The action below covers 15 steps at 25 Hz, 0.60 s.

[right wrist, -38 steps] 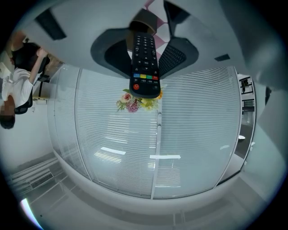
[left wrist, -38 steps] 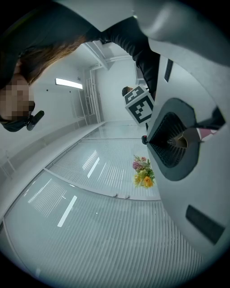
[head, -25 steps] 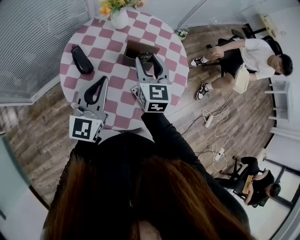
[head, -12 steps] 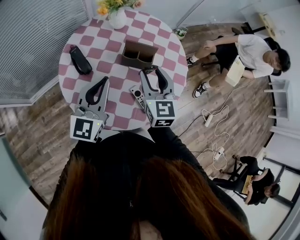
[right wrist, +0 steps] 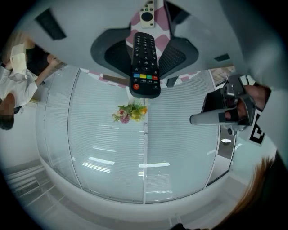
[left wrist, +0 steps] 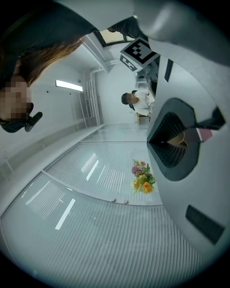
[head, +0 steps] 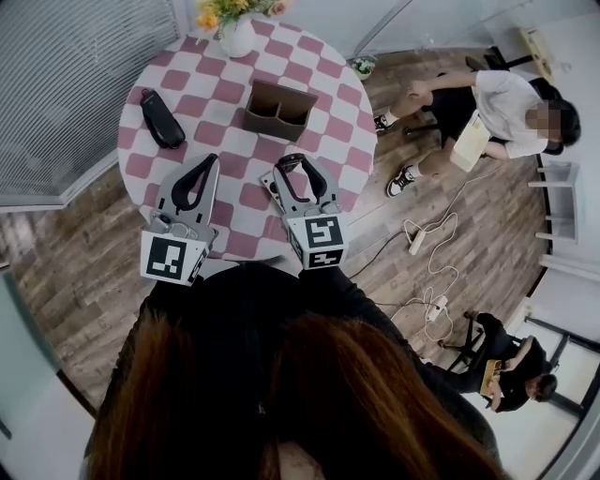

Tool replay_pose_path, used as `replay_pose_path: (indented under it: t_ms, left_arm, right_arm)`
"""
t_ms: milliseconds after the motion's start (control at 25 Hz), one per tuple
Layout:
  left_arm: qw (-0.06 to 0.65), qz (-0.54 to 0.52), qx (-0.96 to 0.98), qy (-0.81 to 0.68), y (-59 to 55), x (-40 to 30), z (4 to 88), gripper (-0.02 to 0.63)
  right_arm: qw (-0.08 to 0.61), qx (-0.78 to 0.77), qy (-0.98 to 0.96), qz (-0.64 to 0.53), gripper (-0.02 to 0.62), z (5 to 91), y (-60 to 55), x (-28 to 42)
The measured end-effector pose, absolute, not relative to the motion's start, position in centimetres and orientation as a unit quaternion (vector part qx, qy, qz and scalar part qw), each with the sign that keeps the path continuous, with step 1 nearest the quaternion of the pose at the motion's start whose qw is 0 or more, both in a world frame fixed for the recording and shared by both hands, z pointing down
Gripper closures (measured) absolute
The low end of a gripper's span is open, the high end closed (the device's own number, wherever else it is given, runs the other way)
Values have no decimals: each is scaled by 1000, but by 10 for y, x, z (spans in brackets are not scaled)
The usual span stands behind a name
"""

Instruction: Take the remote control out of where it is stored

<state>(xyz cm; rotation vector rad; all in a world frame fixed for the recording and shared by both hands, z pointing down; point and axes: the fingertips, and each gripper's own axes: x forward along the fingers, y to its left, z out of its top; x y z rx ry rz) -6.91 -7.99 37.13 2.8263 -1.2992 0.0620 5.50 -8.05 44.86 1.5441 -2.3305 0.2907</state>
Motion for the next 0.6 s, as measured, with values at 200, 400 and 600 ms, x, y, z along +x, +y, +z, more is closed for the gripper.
replay_pose_path:
  t_ms: [200, 400, 600]
  left_arm:
    - [17, 21, 907, -421, -77, -71, 372, 597]
    - [20, 22, 906, -423, -75, -72, 375, 597]
    - [25, 22, 905, -425, -71, -71, 377, 597]
  right_arm:
    - [210, 501, -826, 152, 396, 492, -62, 46]
    - [244, 469, -827, 189, 395, 523, -49, 37]
    - [286, 422, -829, 230, 396, 555, -34, 20]
